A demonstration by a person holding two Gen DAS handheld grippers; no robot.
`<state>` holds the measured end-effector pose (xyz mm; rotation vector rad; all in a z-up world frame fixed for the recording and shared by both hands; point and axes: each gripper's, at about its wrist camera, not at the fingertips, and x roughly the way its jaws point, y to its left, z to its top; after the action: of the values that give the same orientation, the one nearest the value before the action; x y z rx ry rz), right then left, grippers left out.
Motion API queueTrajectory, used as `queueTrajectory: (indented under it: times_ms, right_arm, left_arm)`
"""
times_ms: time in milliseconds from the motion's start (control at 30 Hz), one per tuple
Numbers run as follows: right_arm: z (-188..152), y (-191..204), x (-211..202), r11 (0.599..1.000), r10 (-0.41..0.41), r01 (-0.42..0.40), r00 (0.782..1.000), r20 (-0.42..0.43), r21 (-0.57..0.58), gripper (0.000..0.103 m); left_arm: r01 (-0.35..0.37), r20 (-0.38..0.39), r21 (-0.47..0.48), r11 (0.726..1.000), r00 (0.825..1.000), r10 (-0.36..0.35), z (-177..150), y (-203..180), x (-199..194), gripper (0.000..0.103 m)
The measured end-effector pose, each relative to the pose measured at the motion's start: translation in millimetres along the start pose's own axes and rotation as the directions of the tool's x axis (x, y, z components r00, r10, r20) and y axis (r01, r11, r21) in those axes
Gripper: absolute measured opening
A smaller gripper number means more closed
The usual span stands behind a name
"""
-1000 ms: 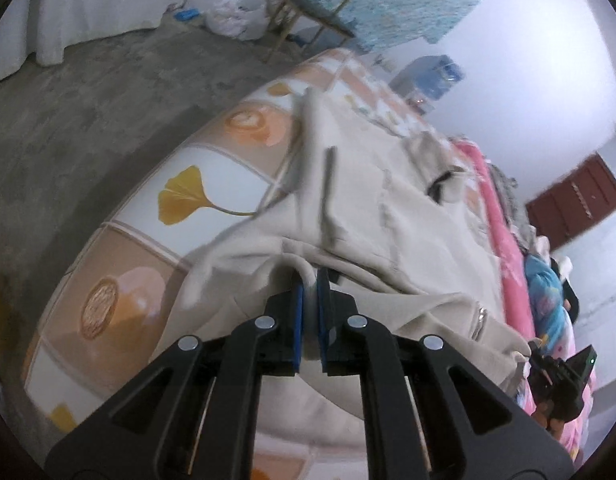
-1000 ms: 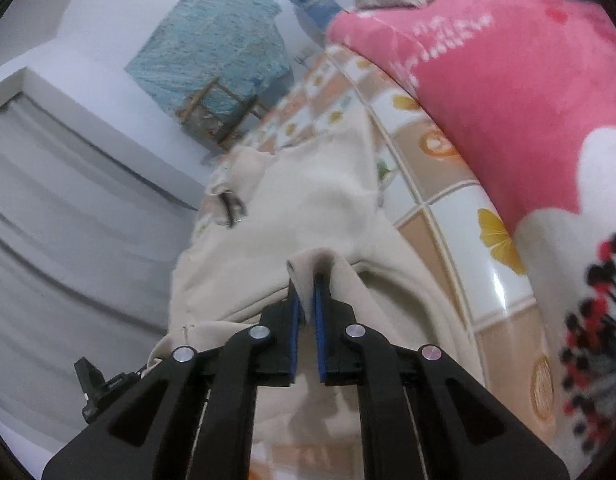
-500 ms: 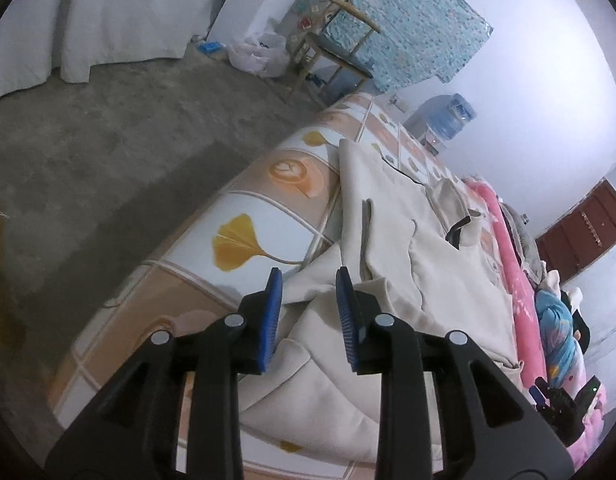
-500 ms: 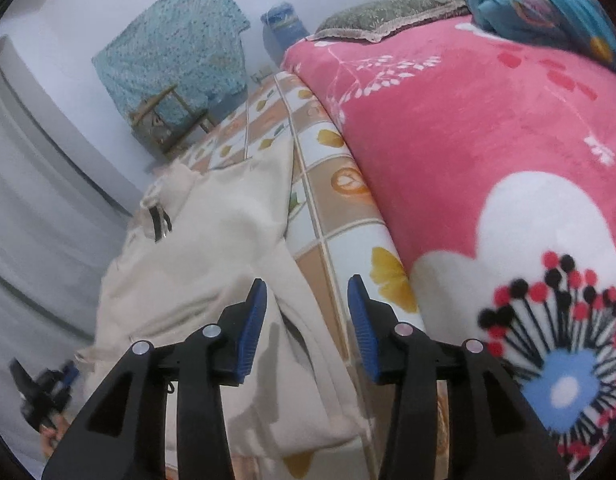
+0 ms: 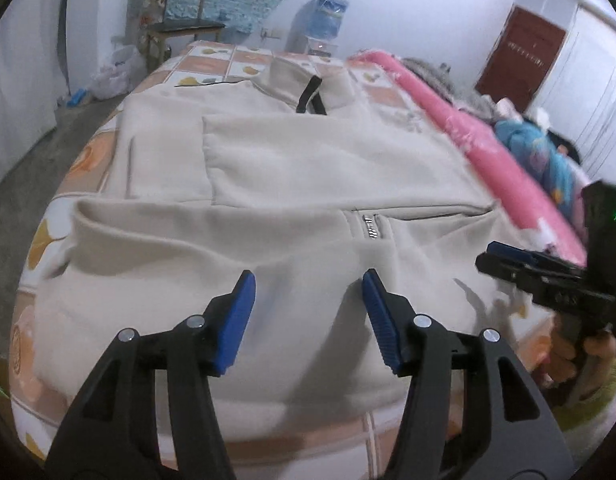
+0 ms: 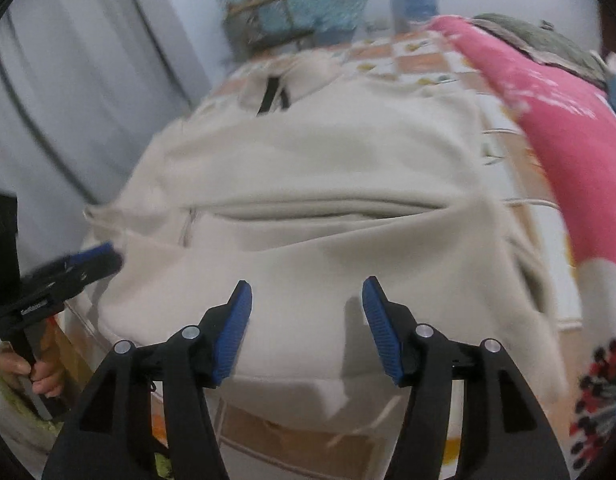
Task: Fold large clothes
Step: 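Lay the hem onto the jacket body and open both grippers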
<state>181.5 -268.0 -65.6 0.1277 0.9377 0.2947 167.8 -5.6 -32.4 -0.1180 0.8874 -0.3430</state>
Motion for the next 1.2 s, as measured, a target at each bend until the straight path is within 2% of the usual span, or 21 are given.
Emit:
queueTrajectory:
  times_ms: [33, 67, 100, 133, 167, 200, 300, 400, 467, 500, 533, 667, 767, 833, 967, 1067, 1200]
  right_arm:
    - [0, 3, 4, 1.0, -0.01, 0.01, 1.0, -0.013, -0.012, 0.056]
    - [-1, 5, 13, 0.999, -0.041, 0.04, 0.998, -0.039, -0.019, 0.054]
    - [-1, 6, 14, 0.997, -0.066, 0.065, 0.997, -0.032, -0.033, 0.04]
    - [-1, 9, 15, 0.992, -0.113, 0.111, 0.993, -0.029, -0.063, 0.029]
    - [0, 10, 15, 0.988, -0.134, 0.131, 0.991, -0.029, -0.075, 0.008]
    - [0, 8, 16, 0.991, -0.119, 0.116, 0.992, -0.034, -0.071, 0.004]
    - [1, 8, 8, 0.99, -0.127, 0.126, 0.992, -0.007, -0.064, 0.002]
    - [8, 18, -22, 0.985, -0.15, 0.157, 0.983, 0.107, -0.067, 0.002]
    - [16, 23, -37, 0.982, -0.165, 0.179, 0.969, 0.183, -0.062, 0.002]
    - [19, 23, -35, 0.981, -0.168, 0.182, 0.967, 0.193, -0.059, 0.002]
    - [20, 21, -30, 0.981, -0.171, 0.185, 0.966, 0.191, -0.057, 0.002]
    - [18, 7, 20, 0.974, -0.213, 0.22, 0.971, 0.112, -0.053, 0.002]
    - [14, 15, 27, 0.962, -0.25, 0.261, 0.96, 0.127, -0.085, 0.002]
    - [14, 17, 29, 0.956, -0.263, 0.276, 0.956, 0.13, -0.095, 0.002]
    - [12, 16, 27, 0.961, -0.249, 0.261, 0.96, 0.125, -0.092, 0.002]
    - [15, 13, 29, 0.962, -0.245, 0.257, 0.962, 0.123, -0.093, 0.002]
    - [14, 16, 31, 0.956, -0.258, 0.272, 0.958, 0.126, -0.107, 0.002]
  left_arm:
    - [-0.02, -0.005, 0.016, 1.0, 1.0, 0.02, -1, -3, 3, 0.047]
    - [-0.056, -0.014, 0.045, 0.997, 0.998, 0.057, -2, -7, 10, 0.028]
    - [-0.091, -0.028, 0.075, 0.993, 0.995, 0.093, -3, -10, 17, 0.018]
    - [-0.103, -0.034, 0.091, 0.991, 0.994, 0.106, -5, -13, 22, 0.016]
    - [-0.113, -0.022, 0.108, 0.988, 0.993, 0.116, -9, -15, 19, 0.009]
    - [-0.131, -0.005, 0.141, 0.981, 0.991, 0.133, -10, -19, 17, 0.006]
    - [-0.173, 0.098, 0.194, 0.965, 0.983, 0.157, -9, -27, -6, 0.005]
    - [-0.186, 0.232, 0.191, 0.964, 0.963, 0.14, 3, -32, -38, 0.005]
    - [-0.211, 0.277, 0.194, 0.958, 0.949, 0.152, 10, -35, -39, 0.005]
    - [-0.237, 0.287, 0.204, 0.95, 0.942, 0.173, 11, -37, -34, 0.005]
    - [-0.268, 0.285, 0.217, 0.939, 0.937, 0.201, 12, -37, -21, 0.005]
    - [-0.308, 0.223, 0.239, 0.921, 0.94, 0.257, 4, -33, 26, 0.005]
    - [-0.328, 0.229, 0.249, 0.911, 0.934, 0.274, 2, -33, 31, 0.006]
    - [-0.325, 0.219, 0.251, 0.912, 0.937, 0.273, 3, -32, 29, 0.01]
    - [-0.26, 0.202, 0.2, 0.945, 0.954, 0.22, 6, -18, 4, 0.021]
    - [-0.221, 0.209, 0.125, 0.967, 0.959, 0.192, 7, 5, -22, 0.021]
    - [-0.193, 0.175, 0.032, 0.981, 0.967, 0.184, -7, 45, -53, 0.02]
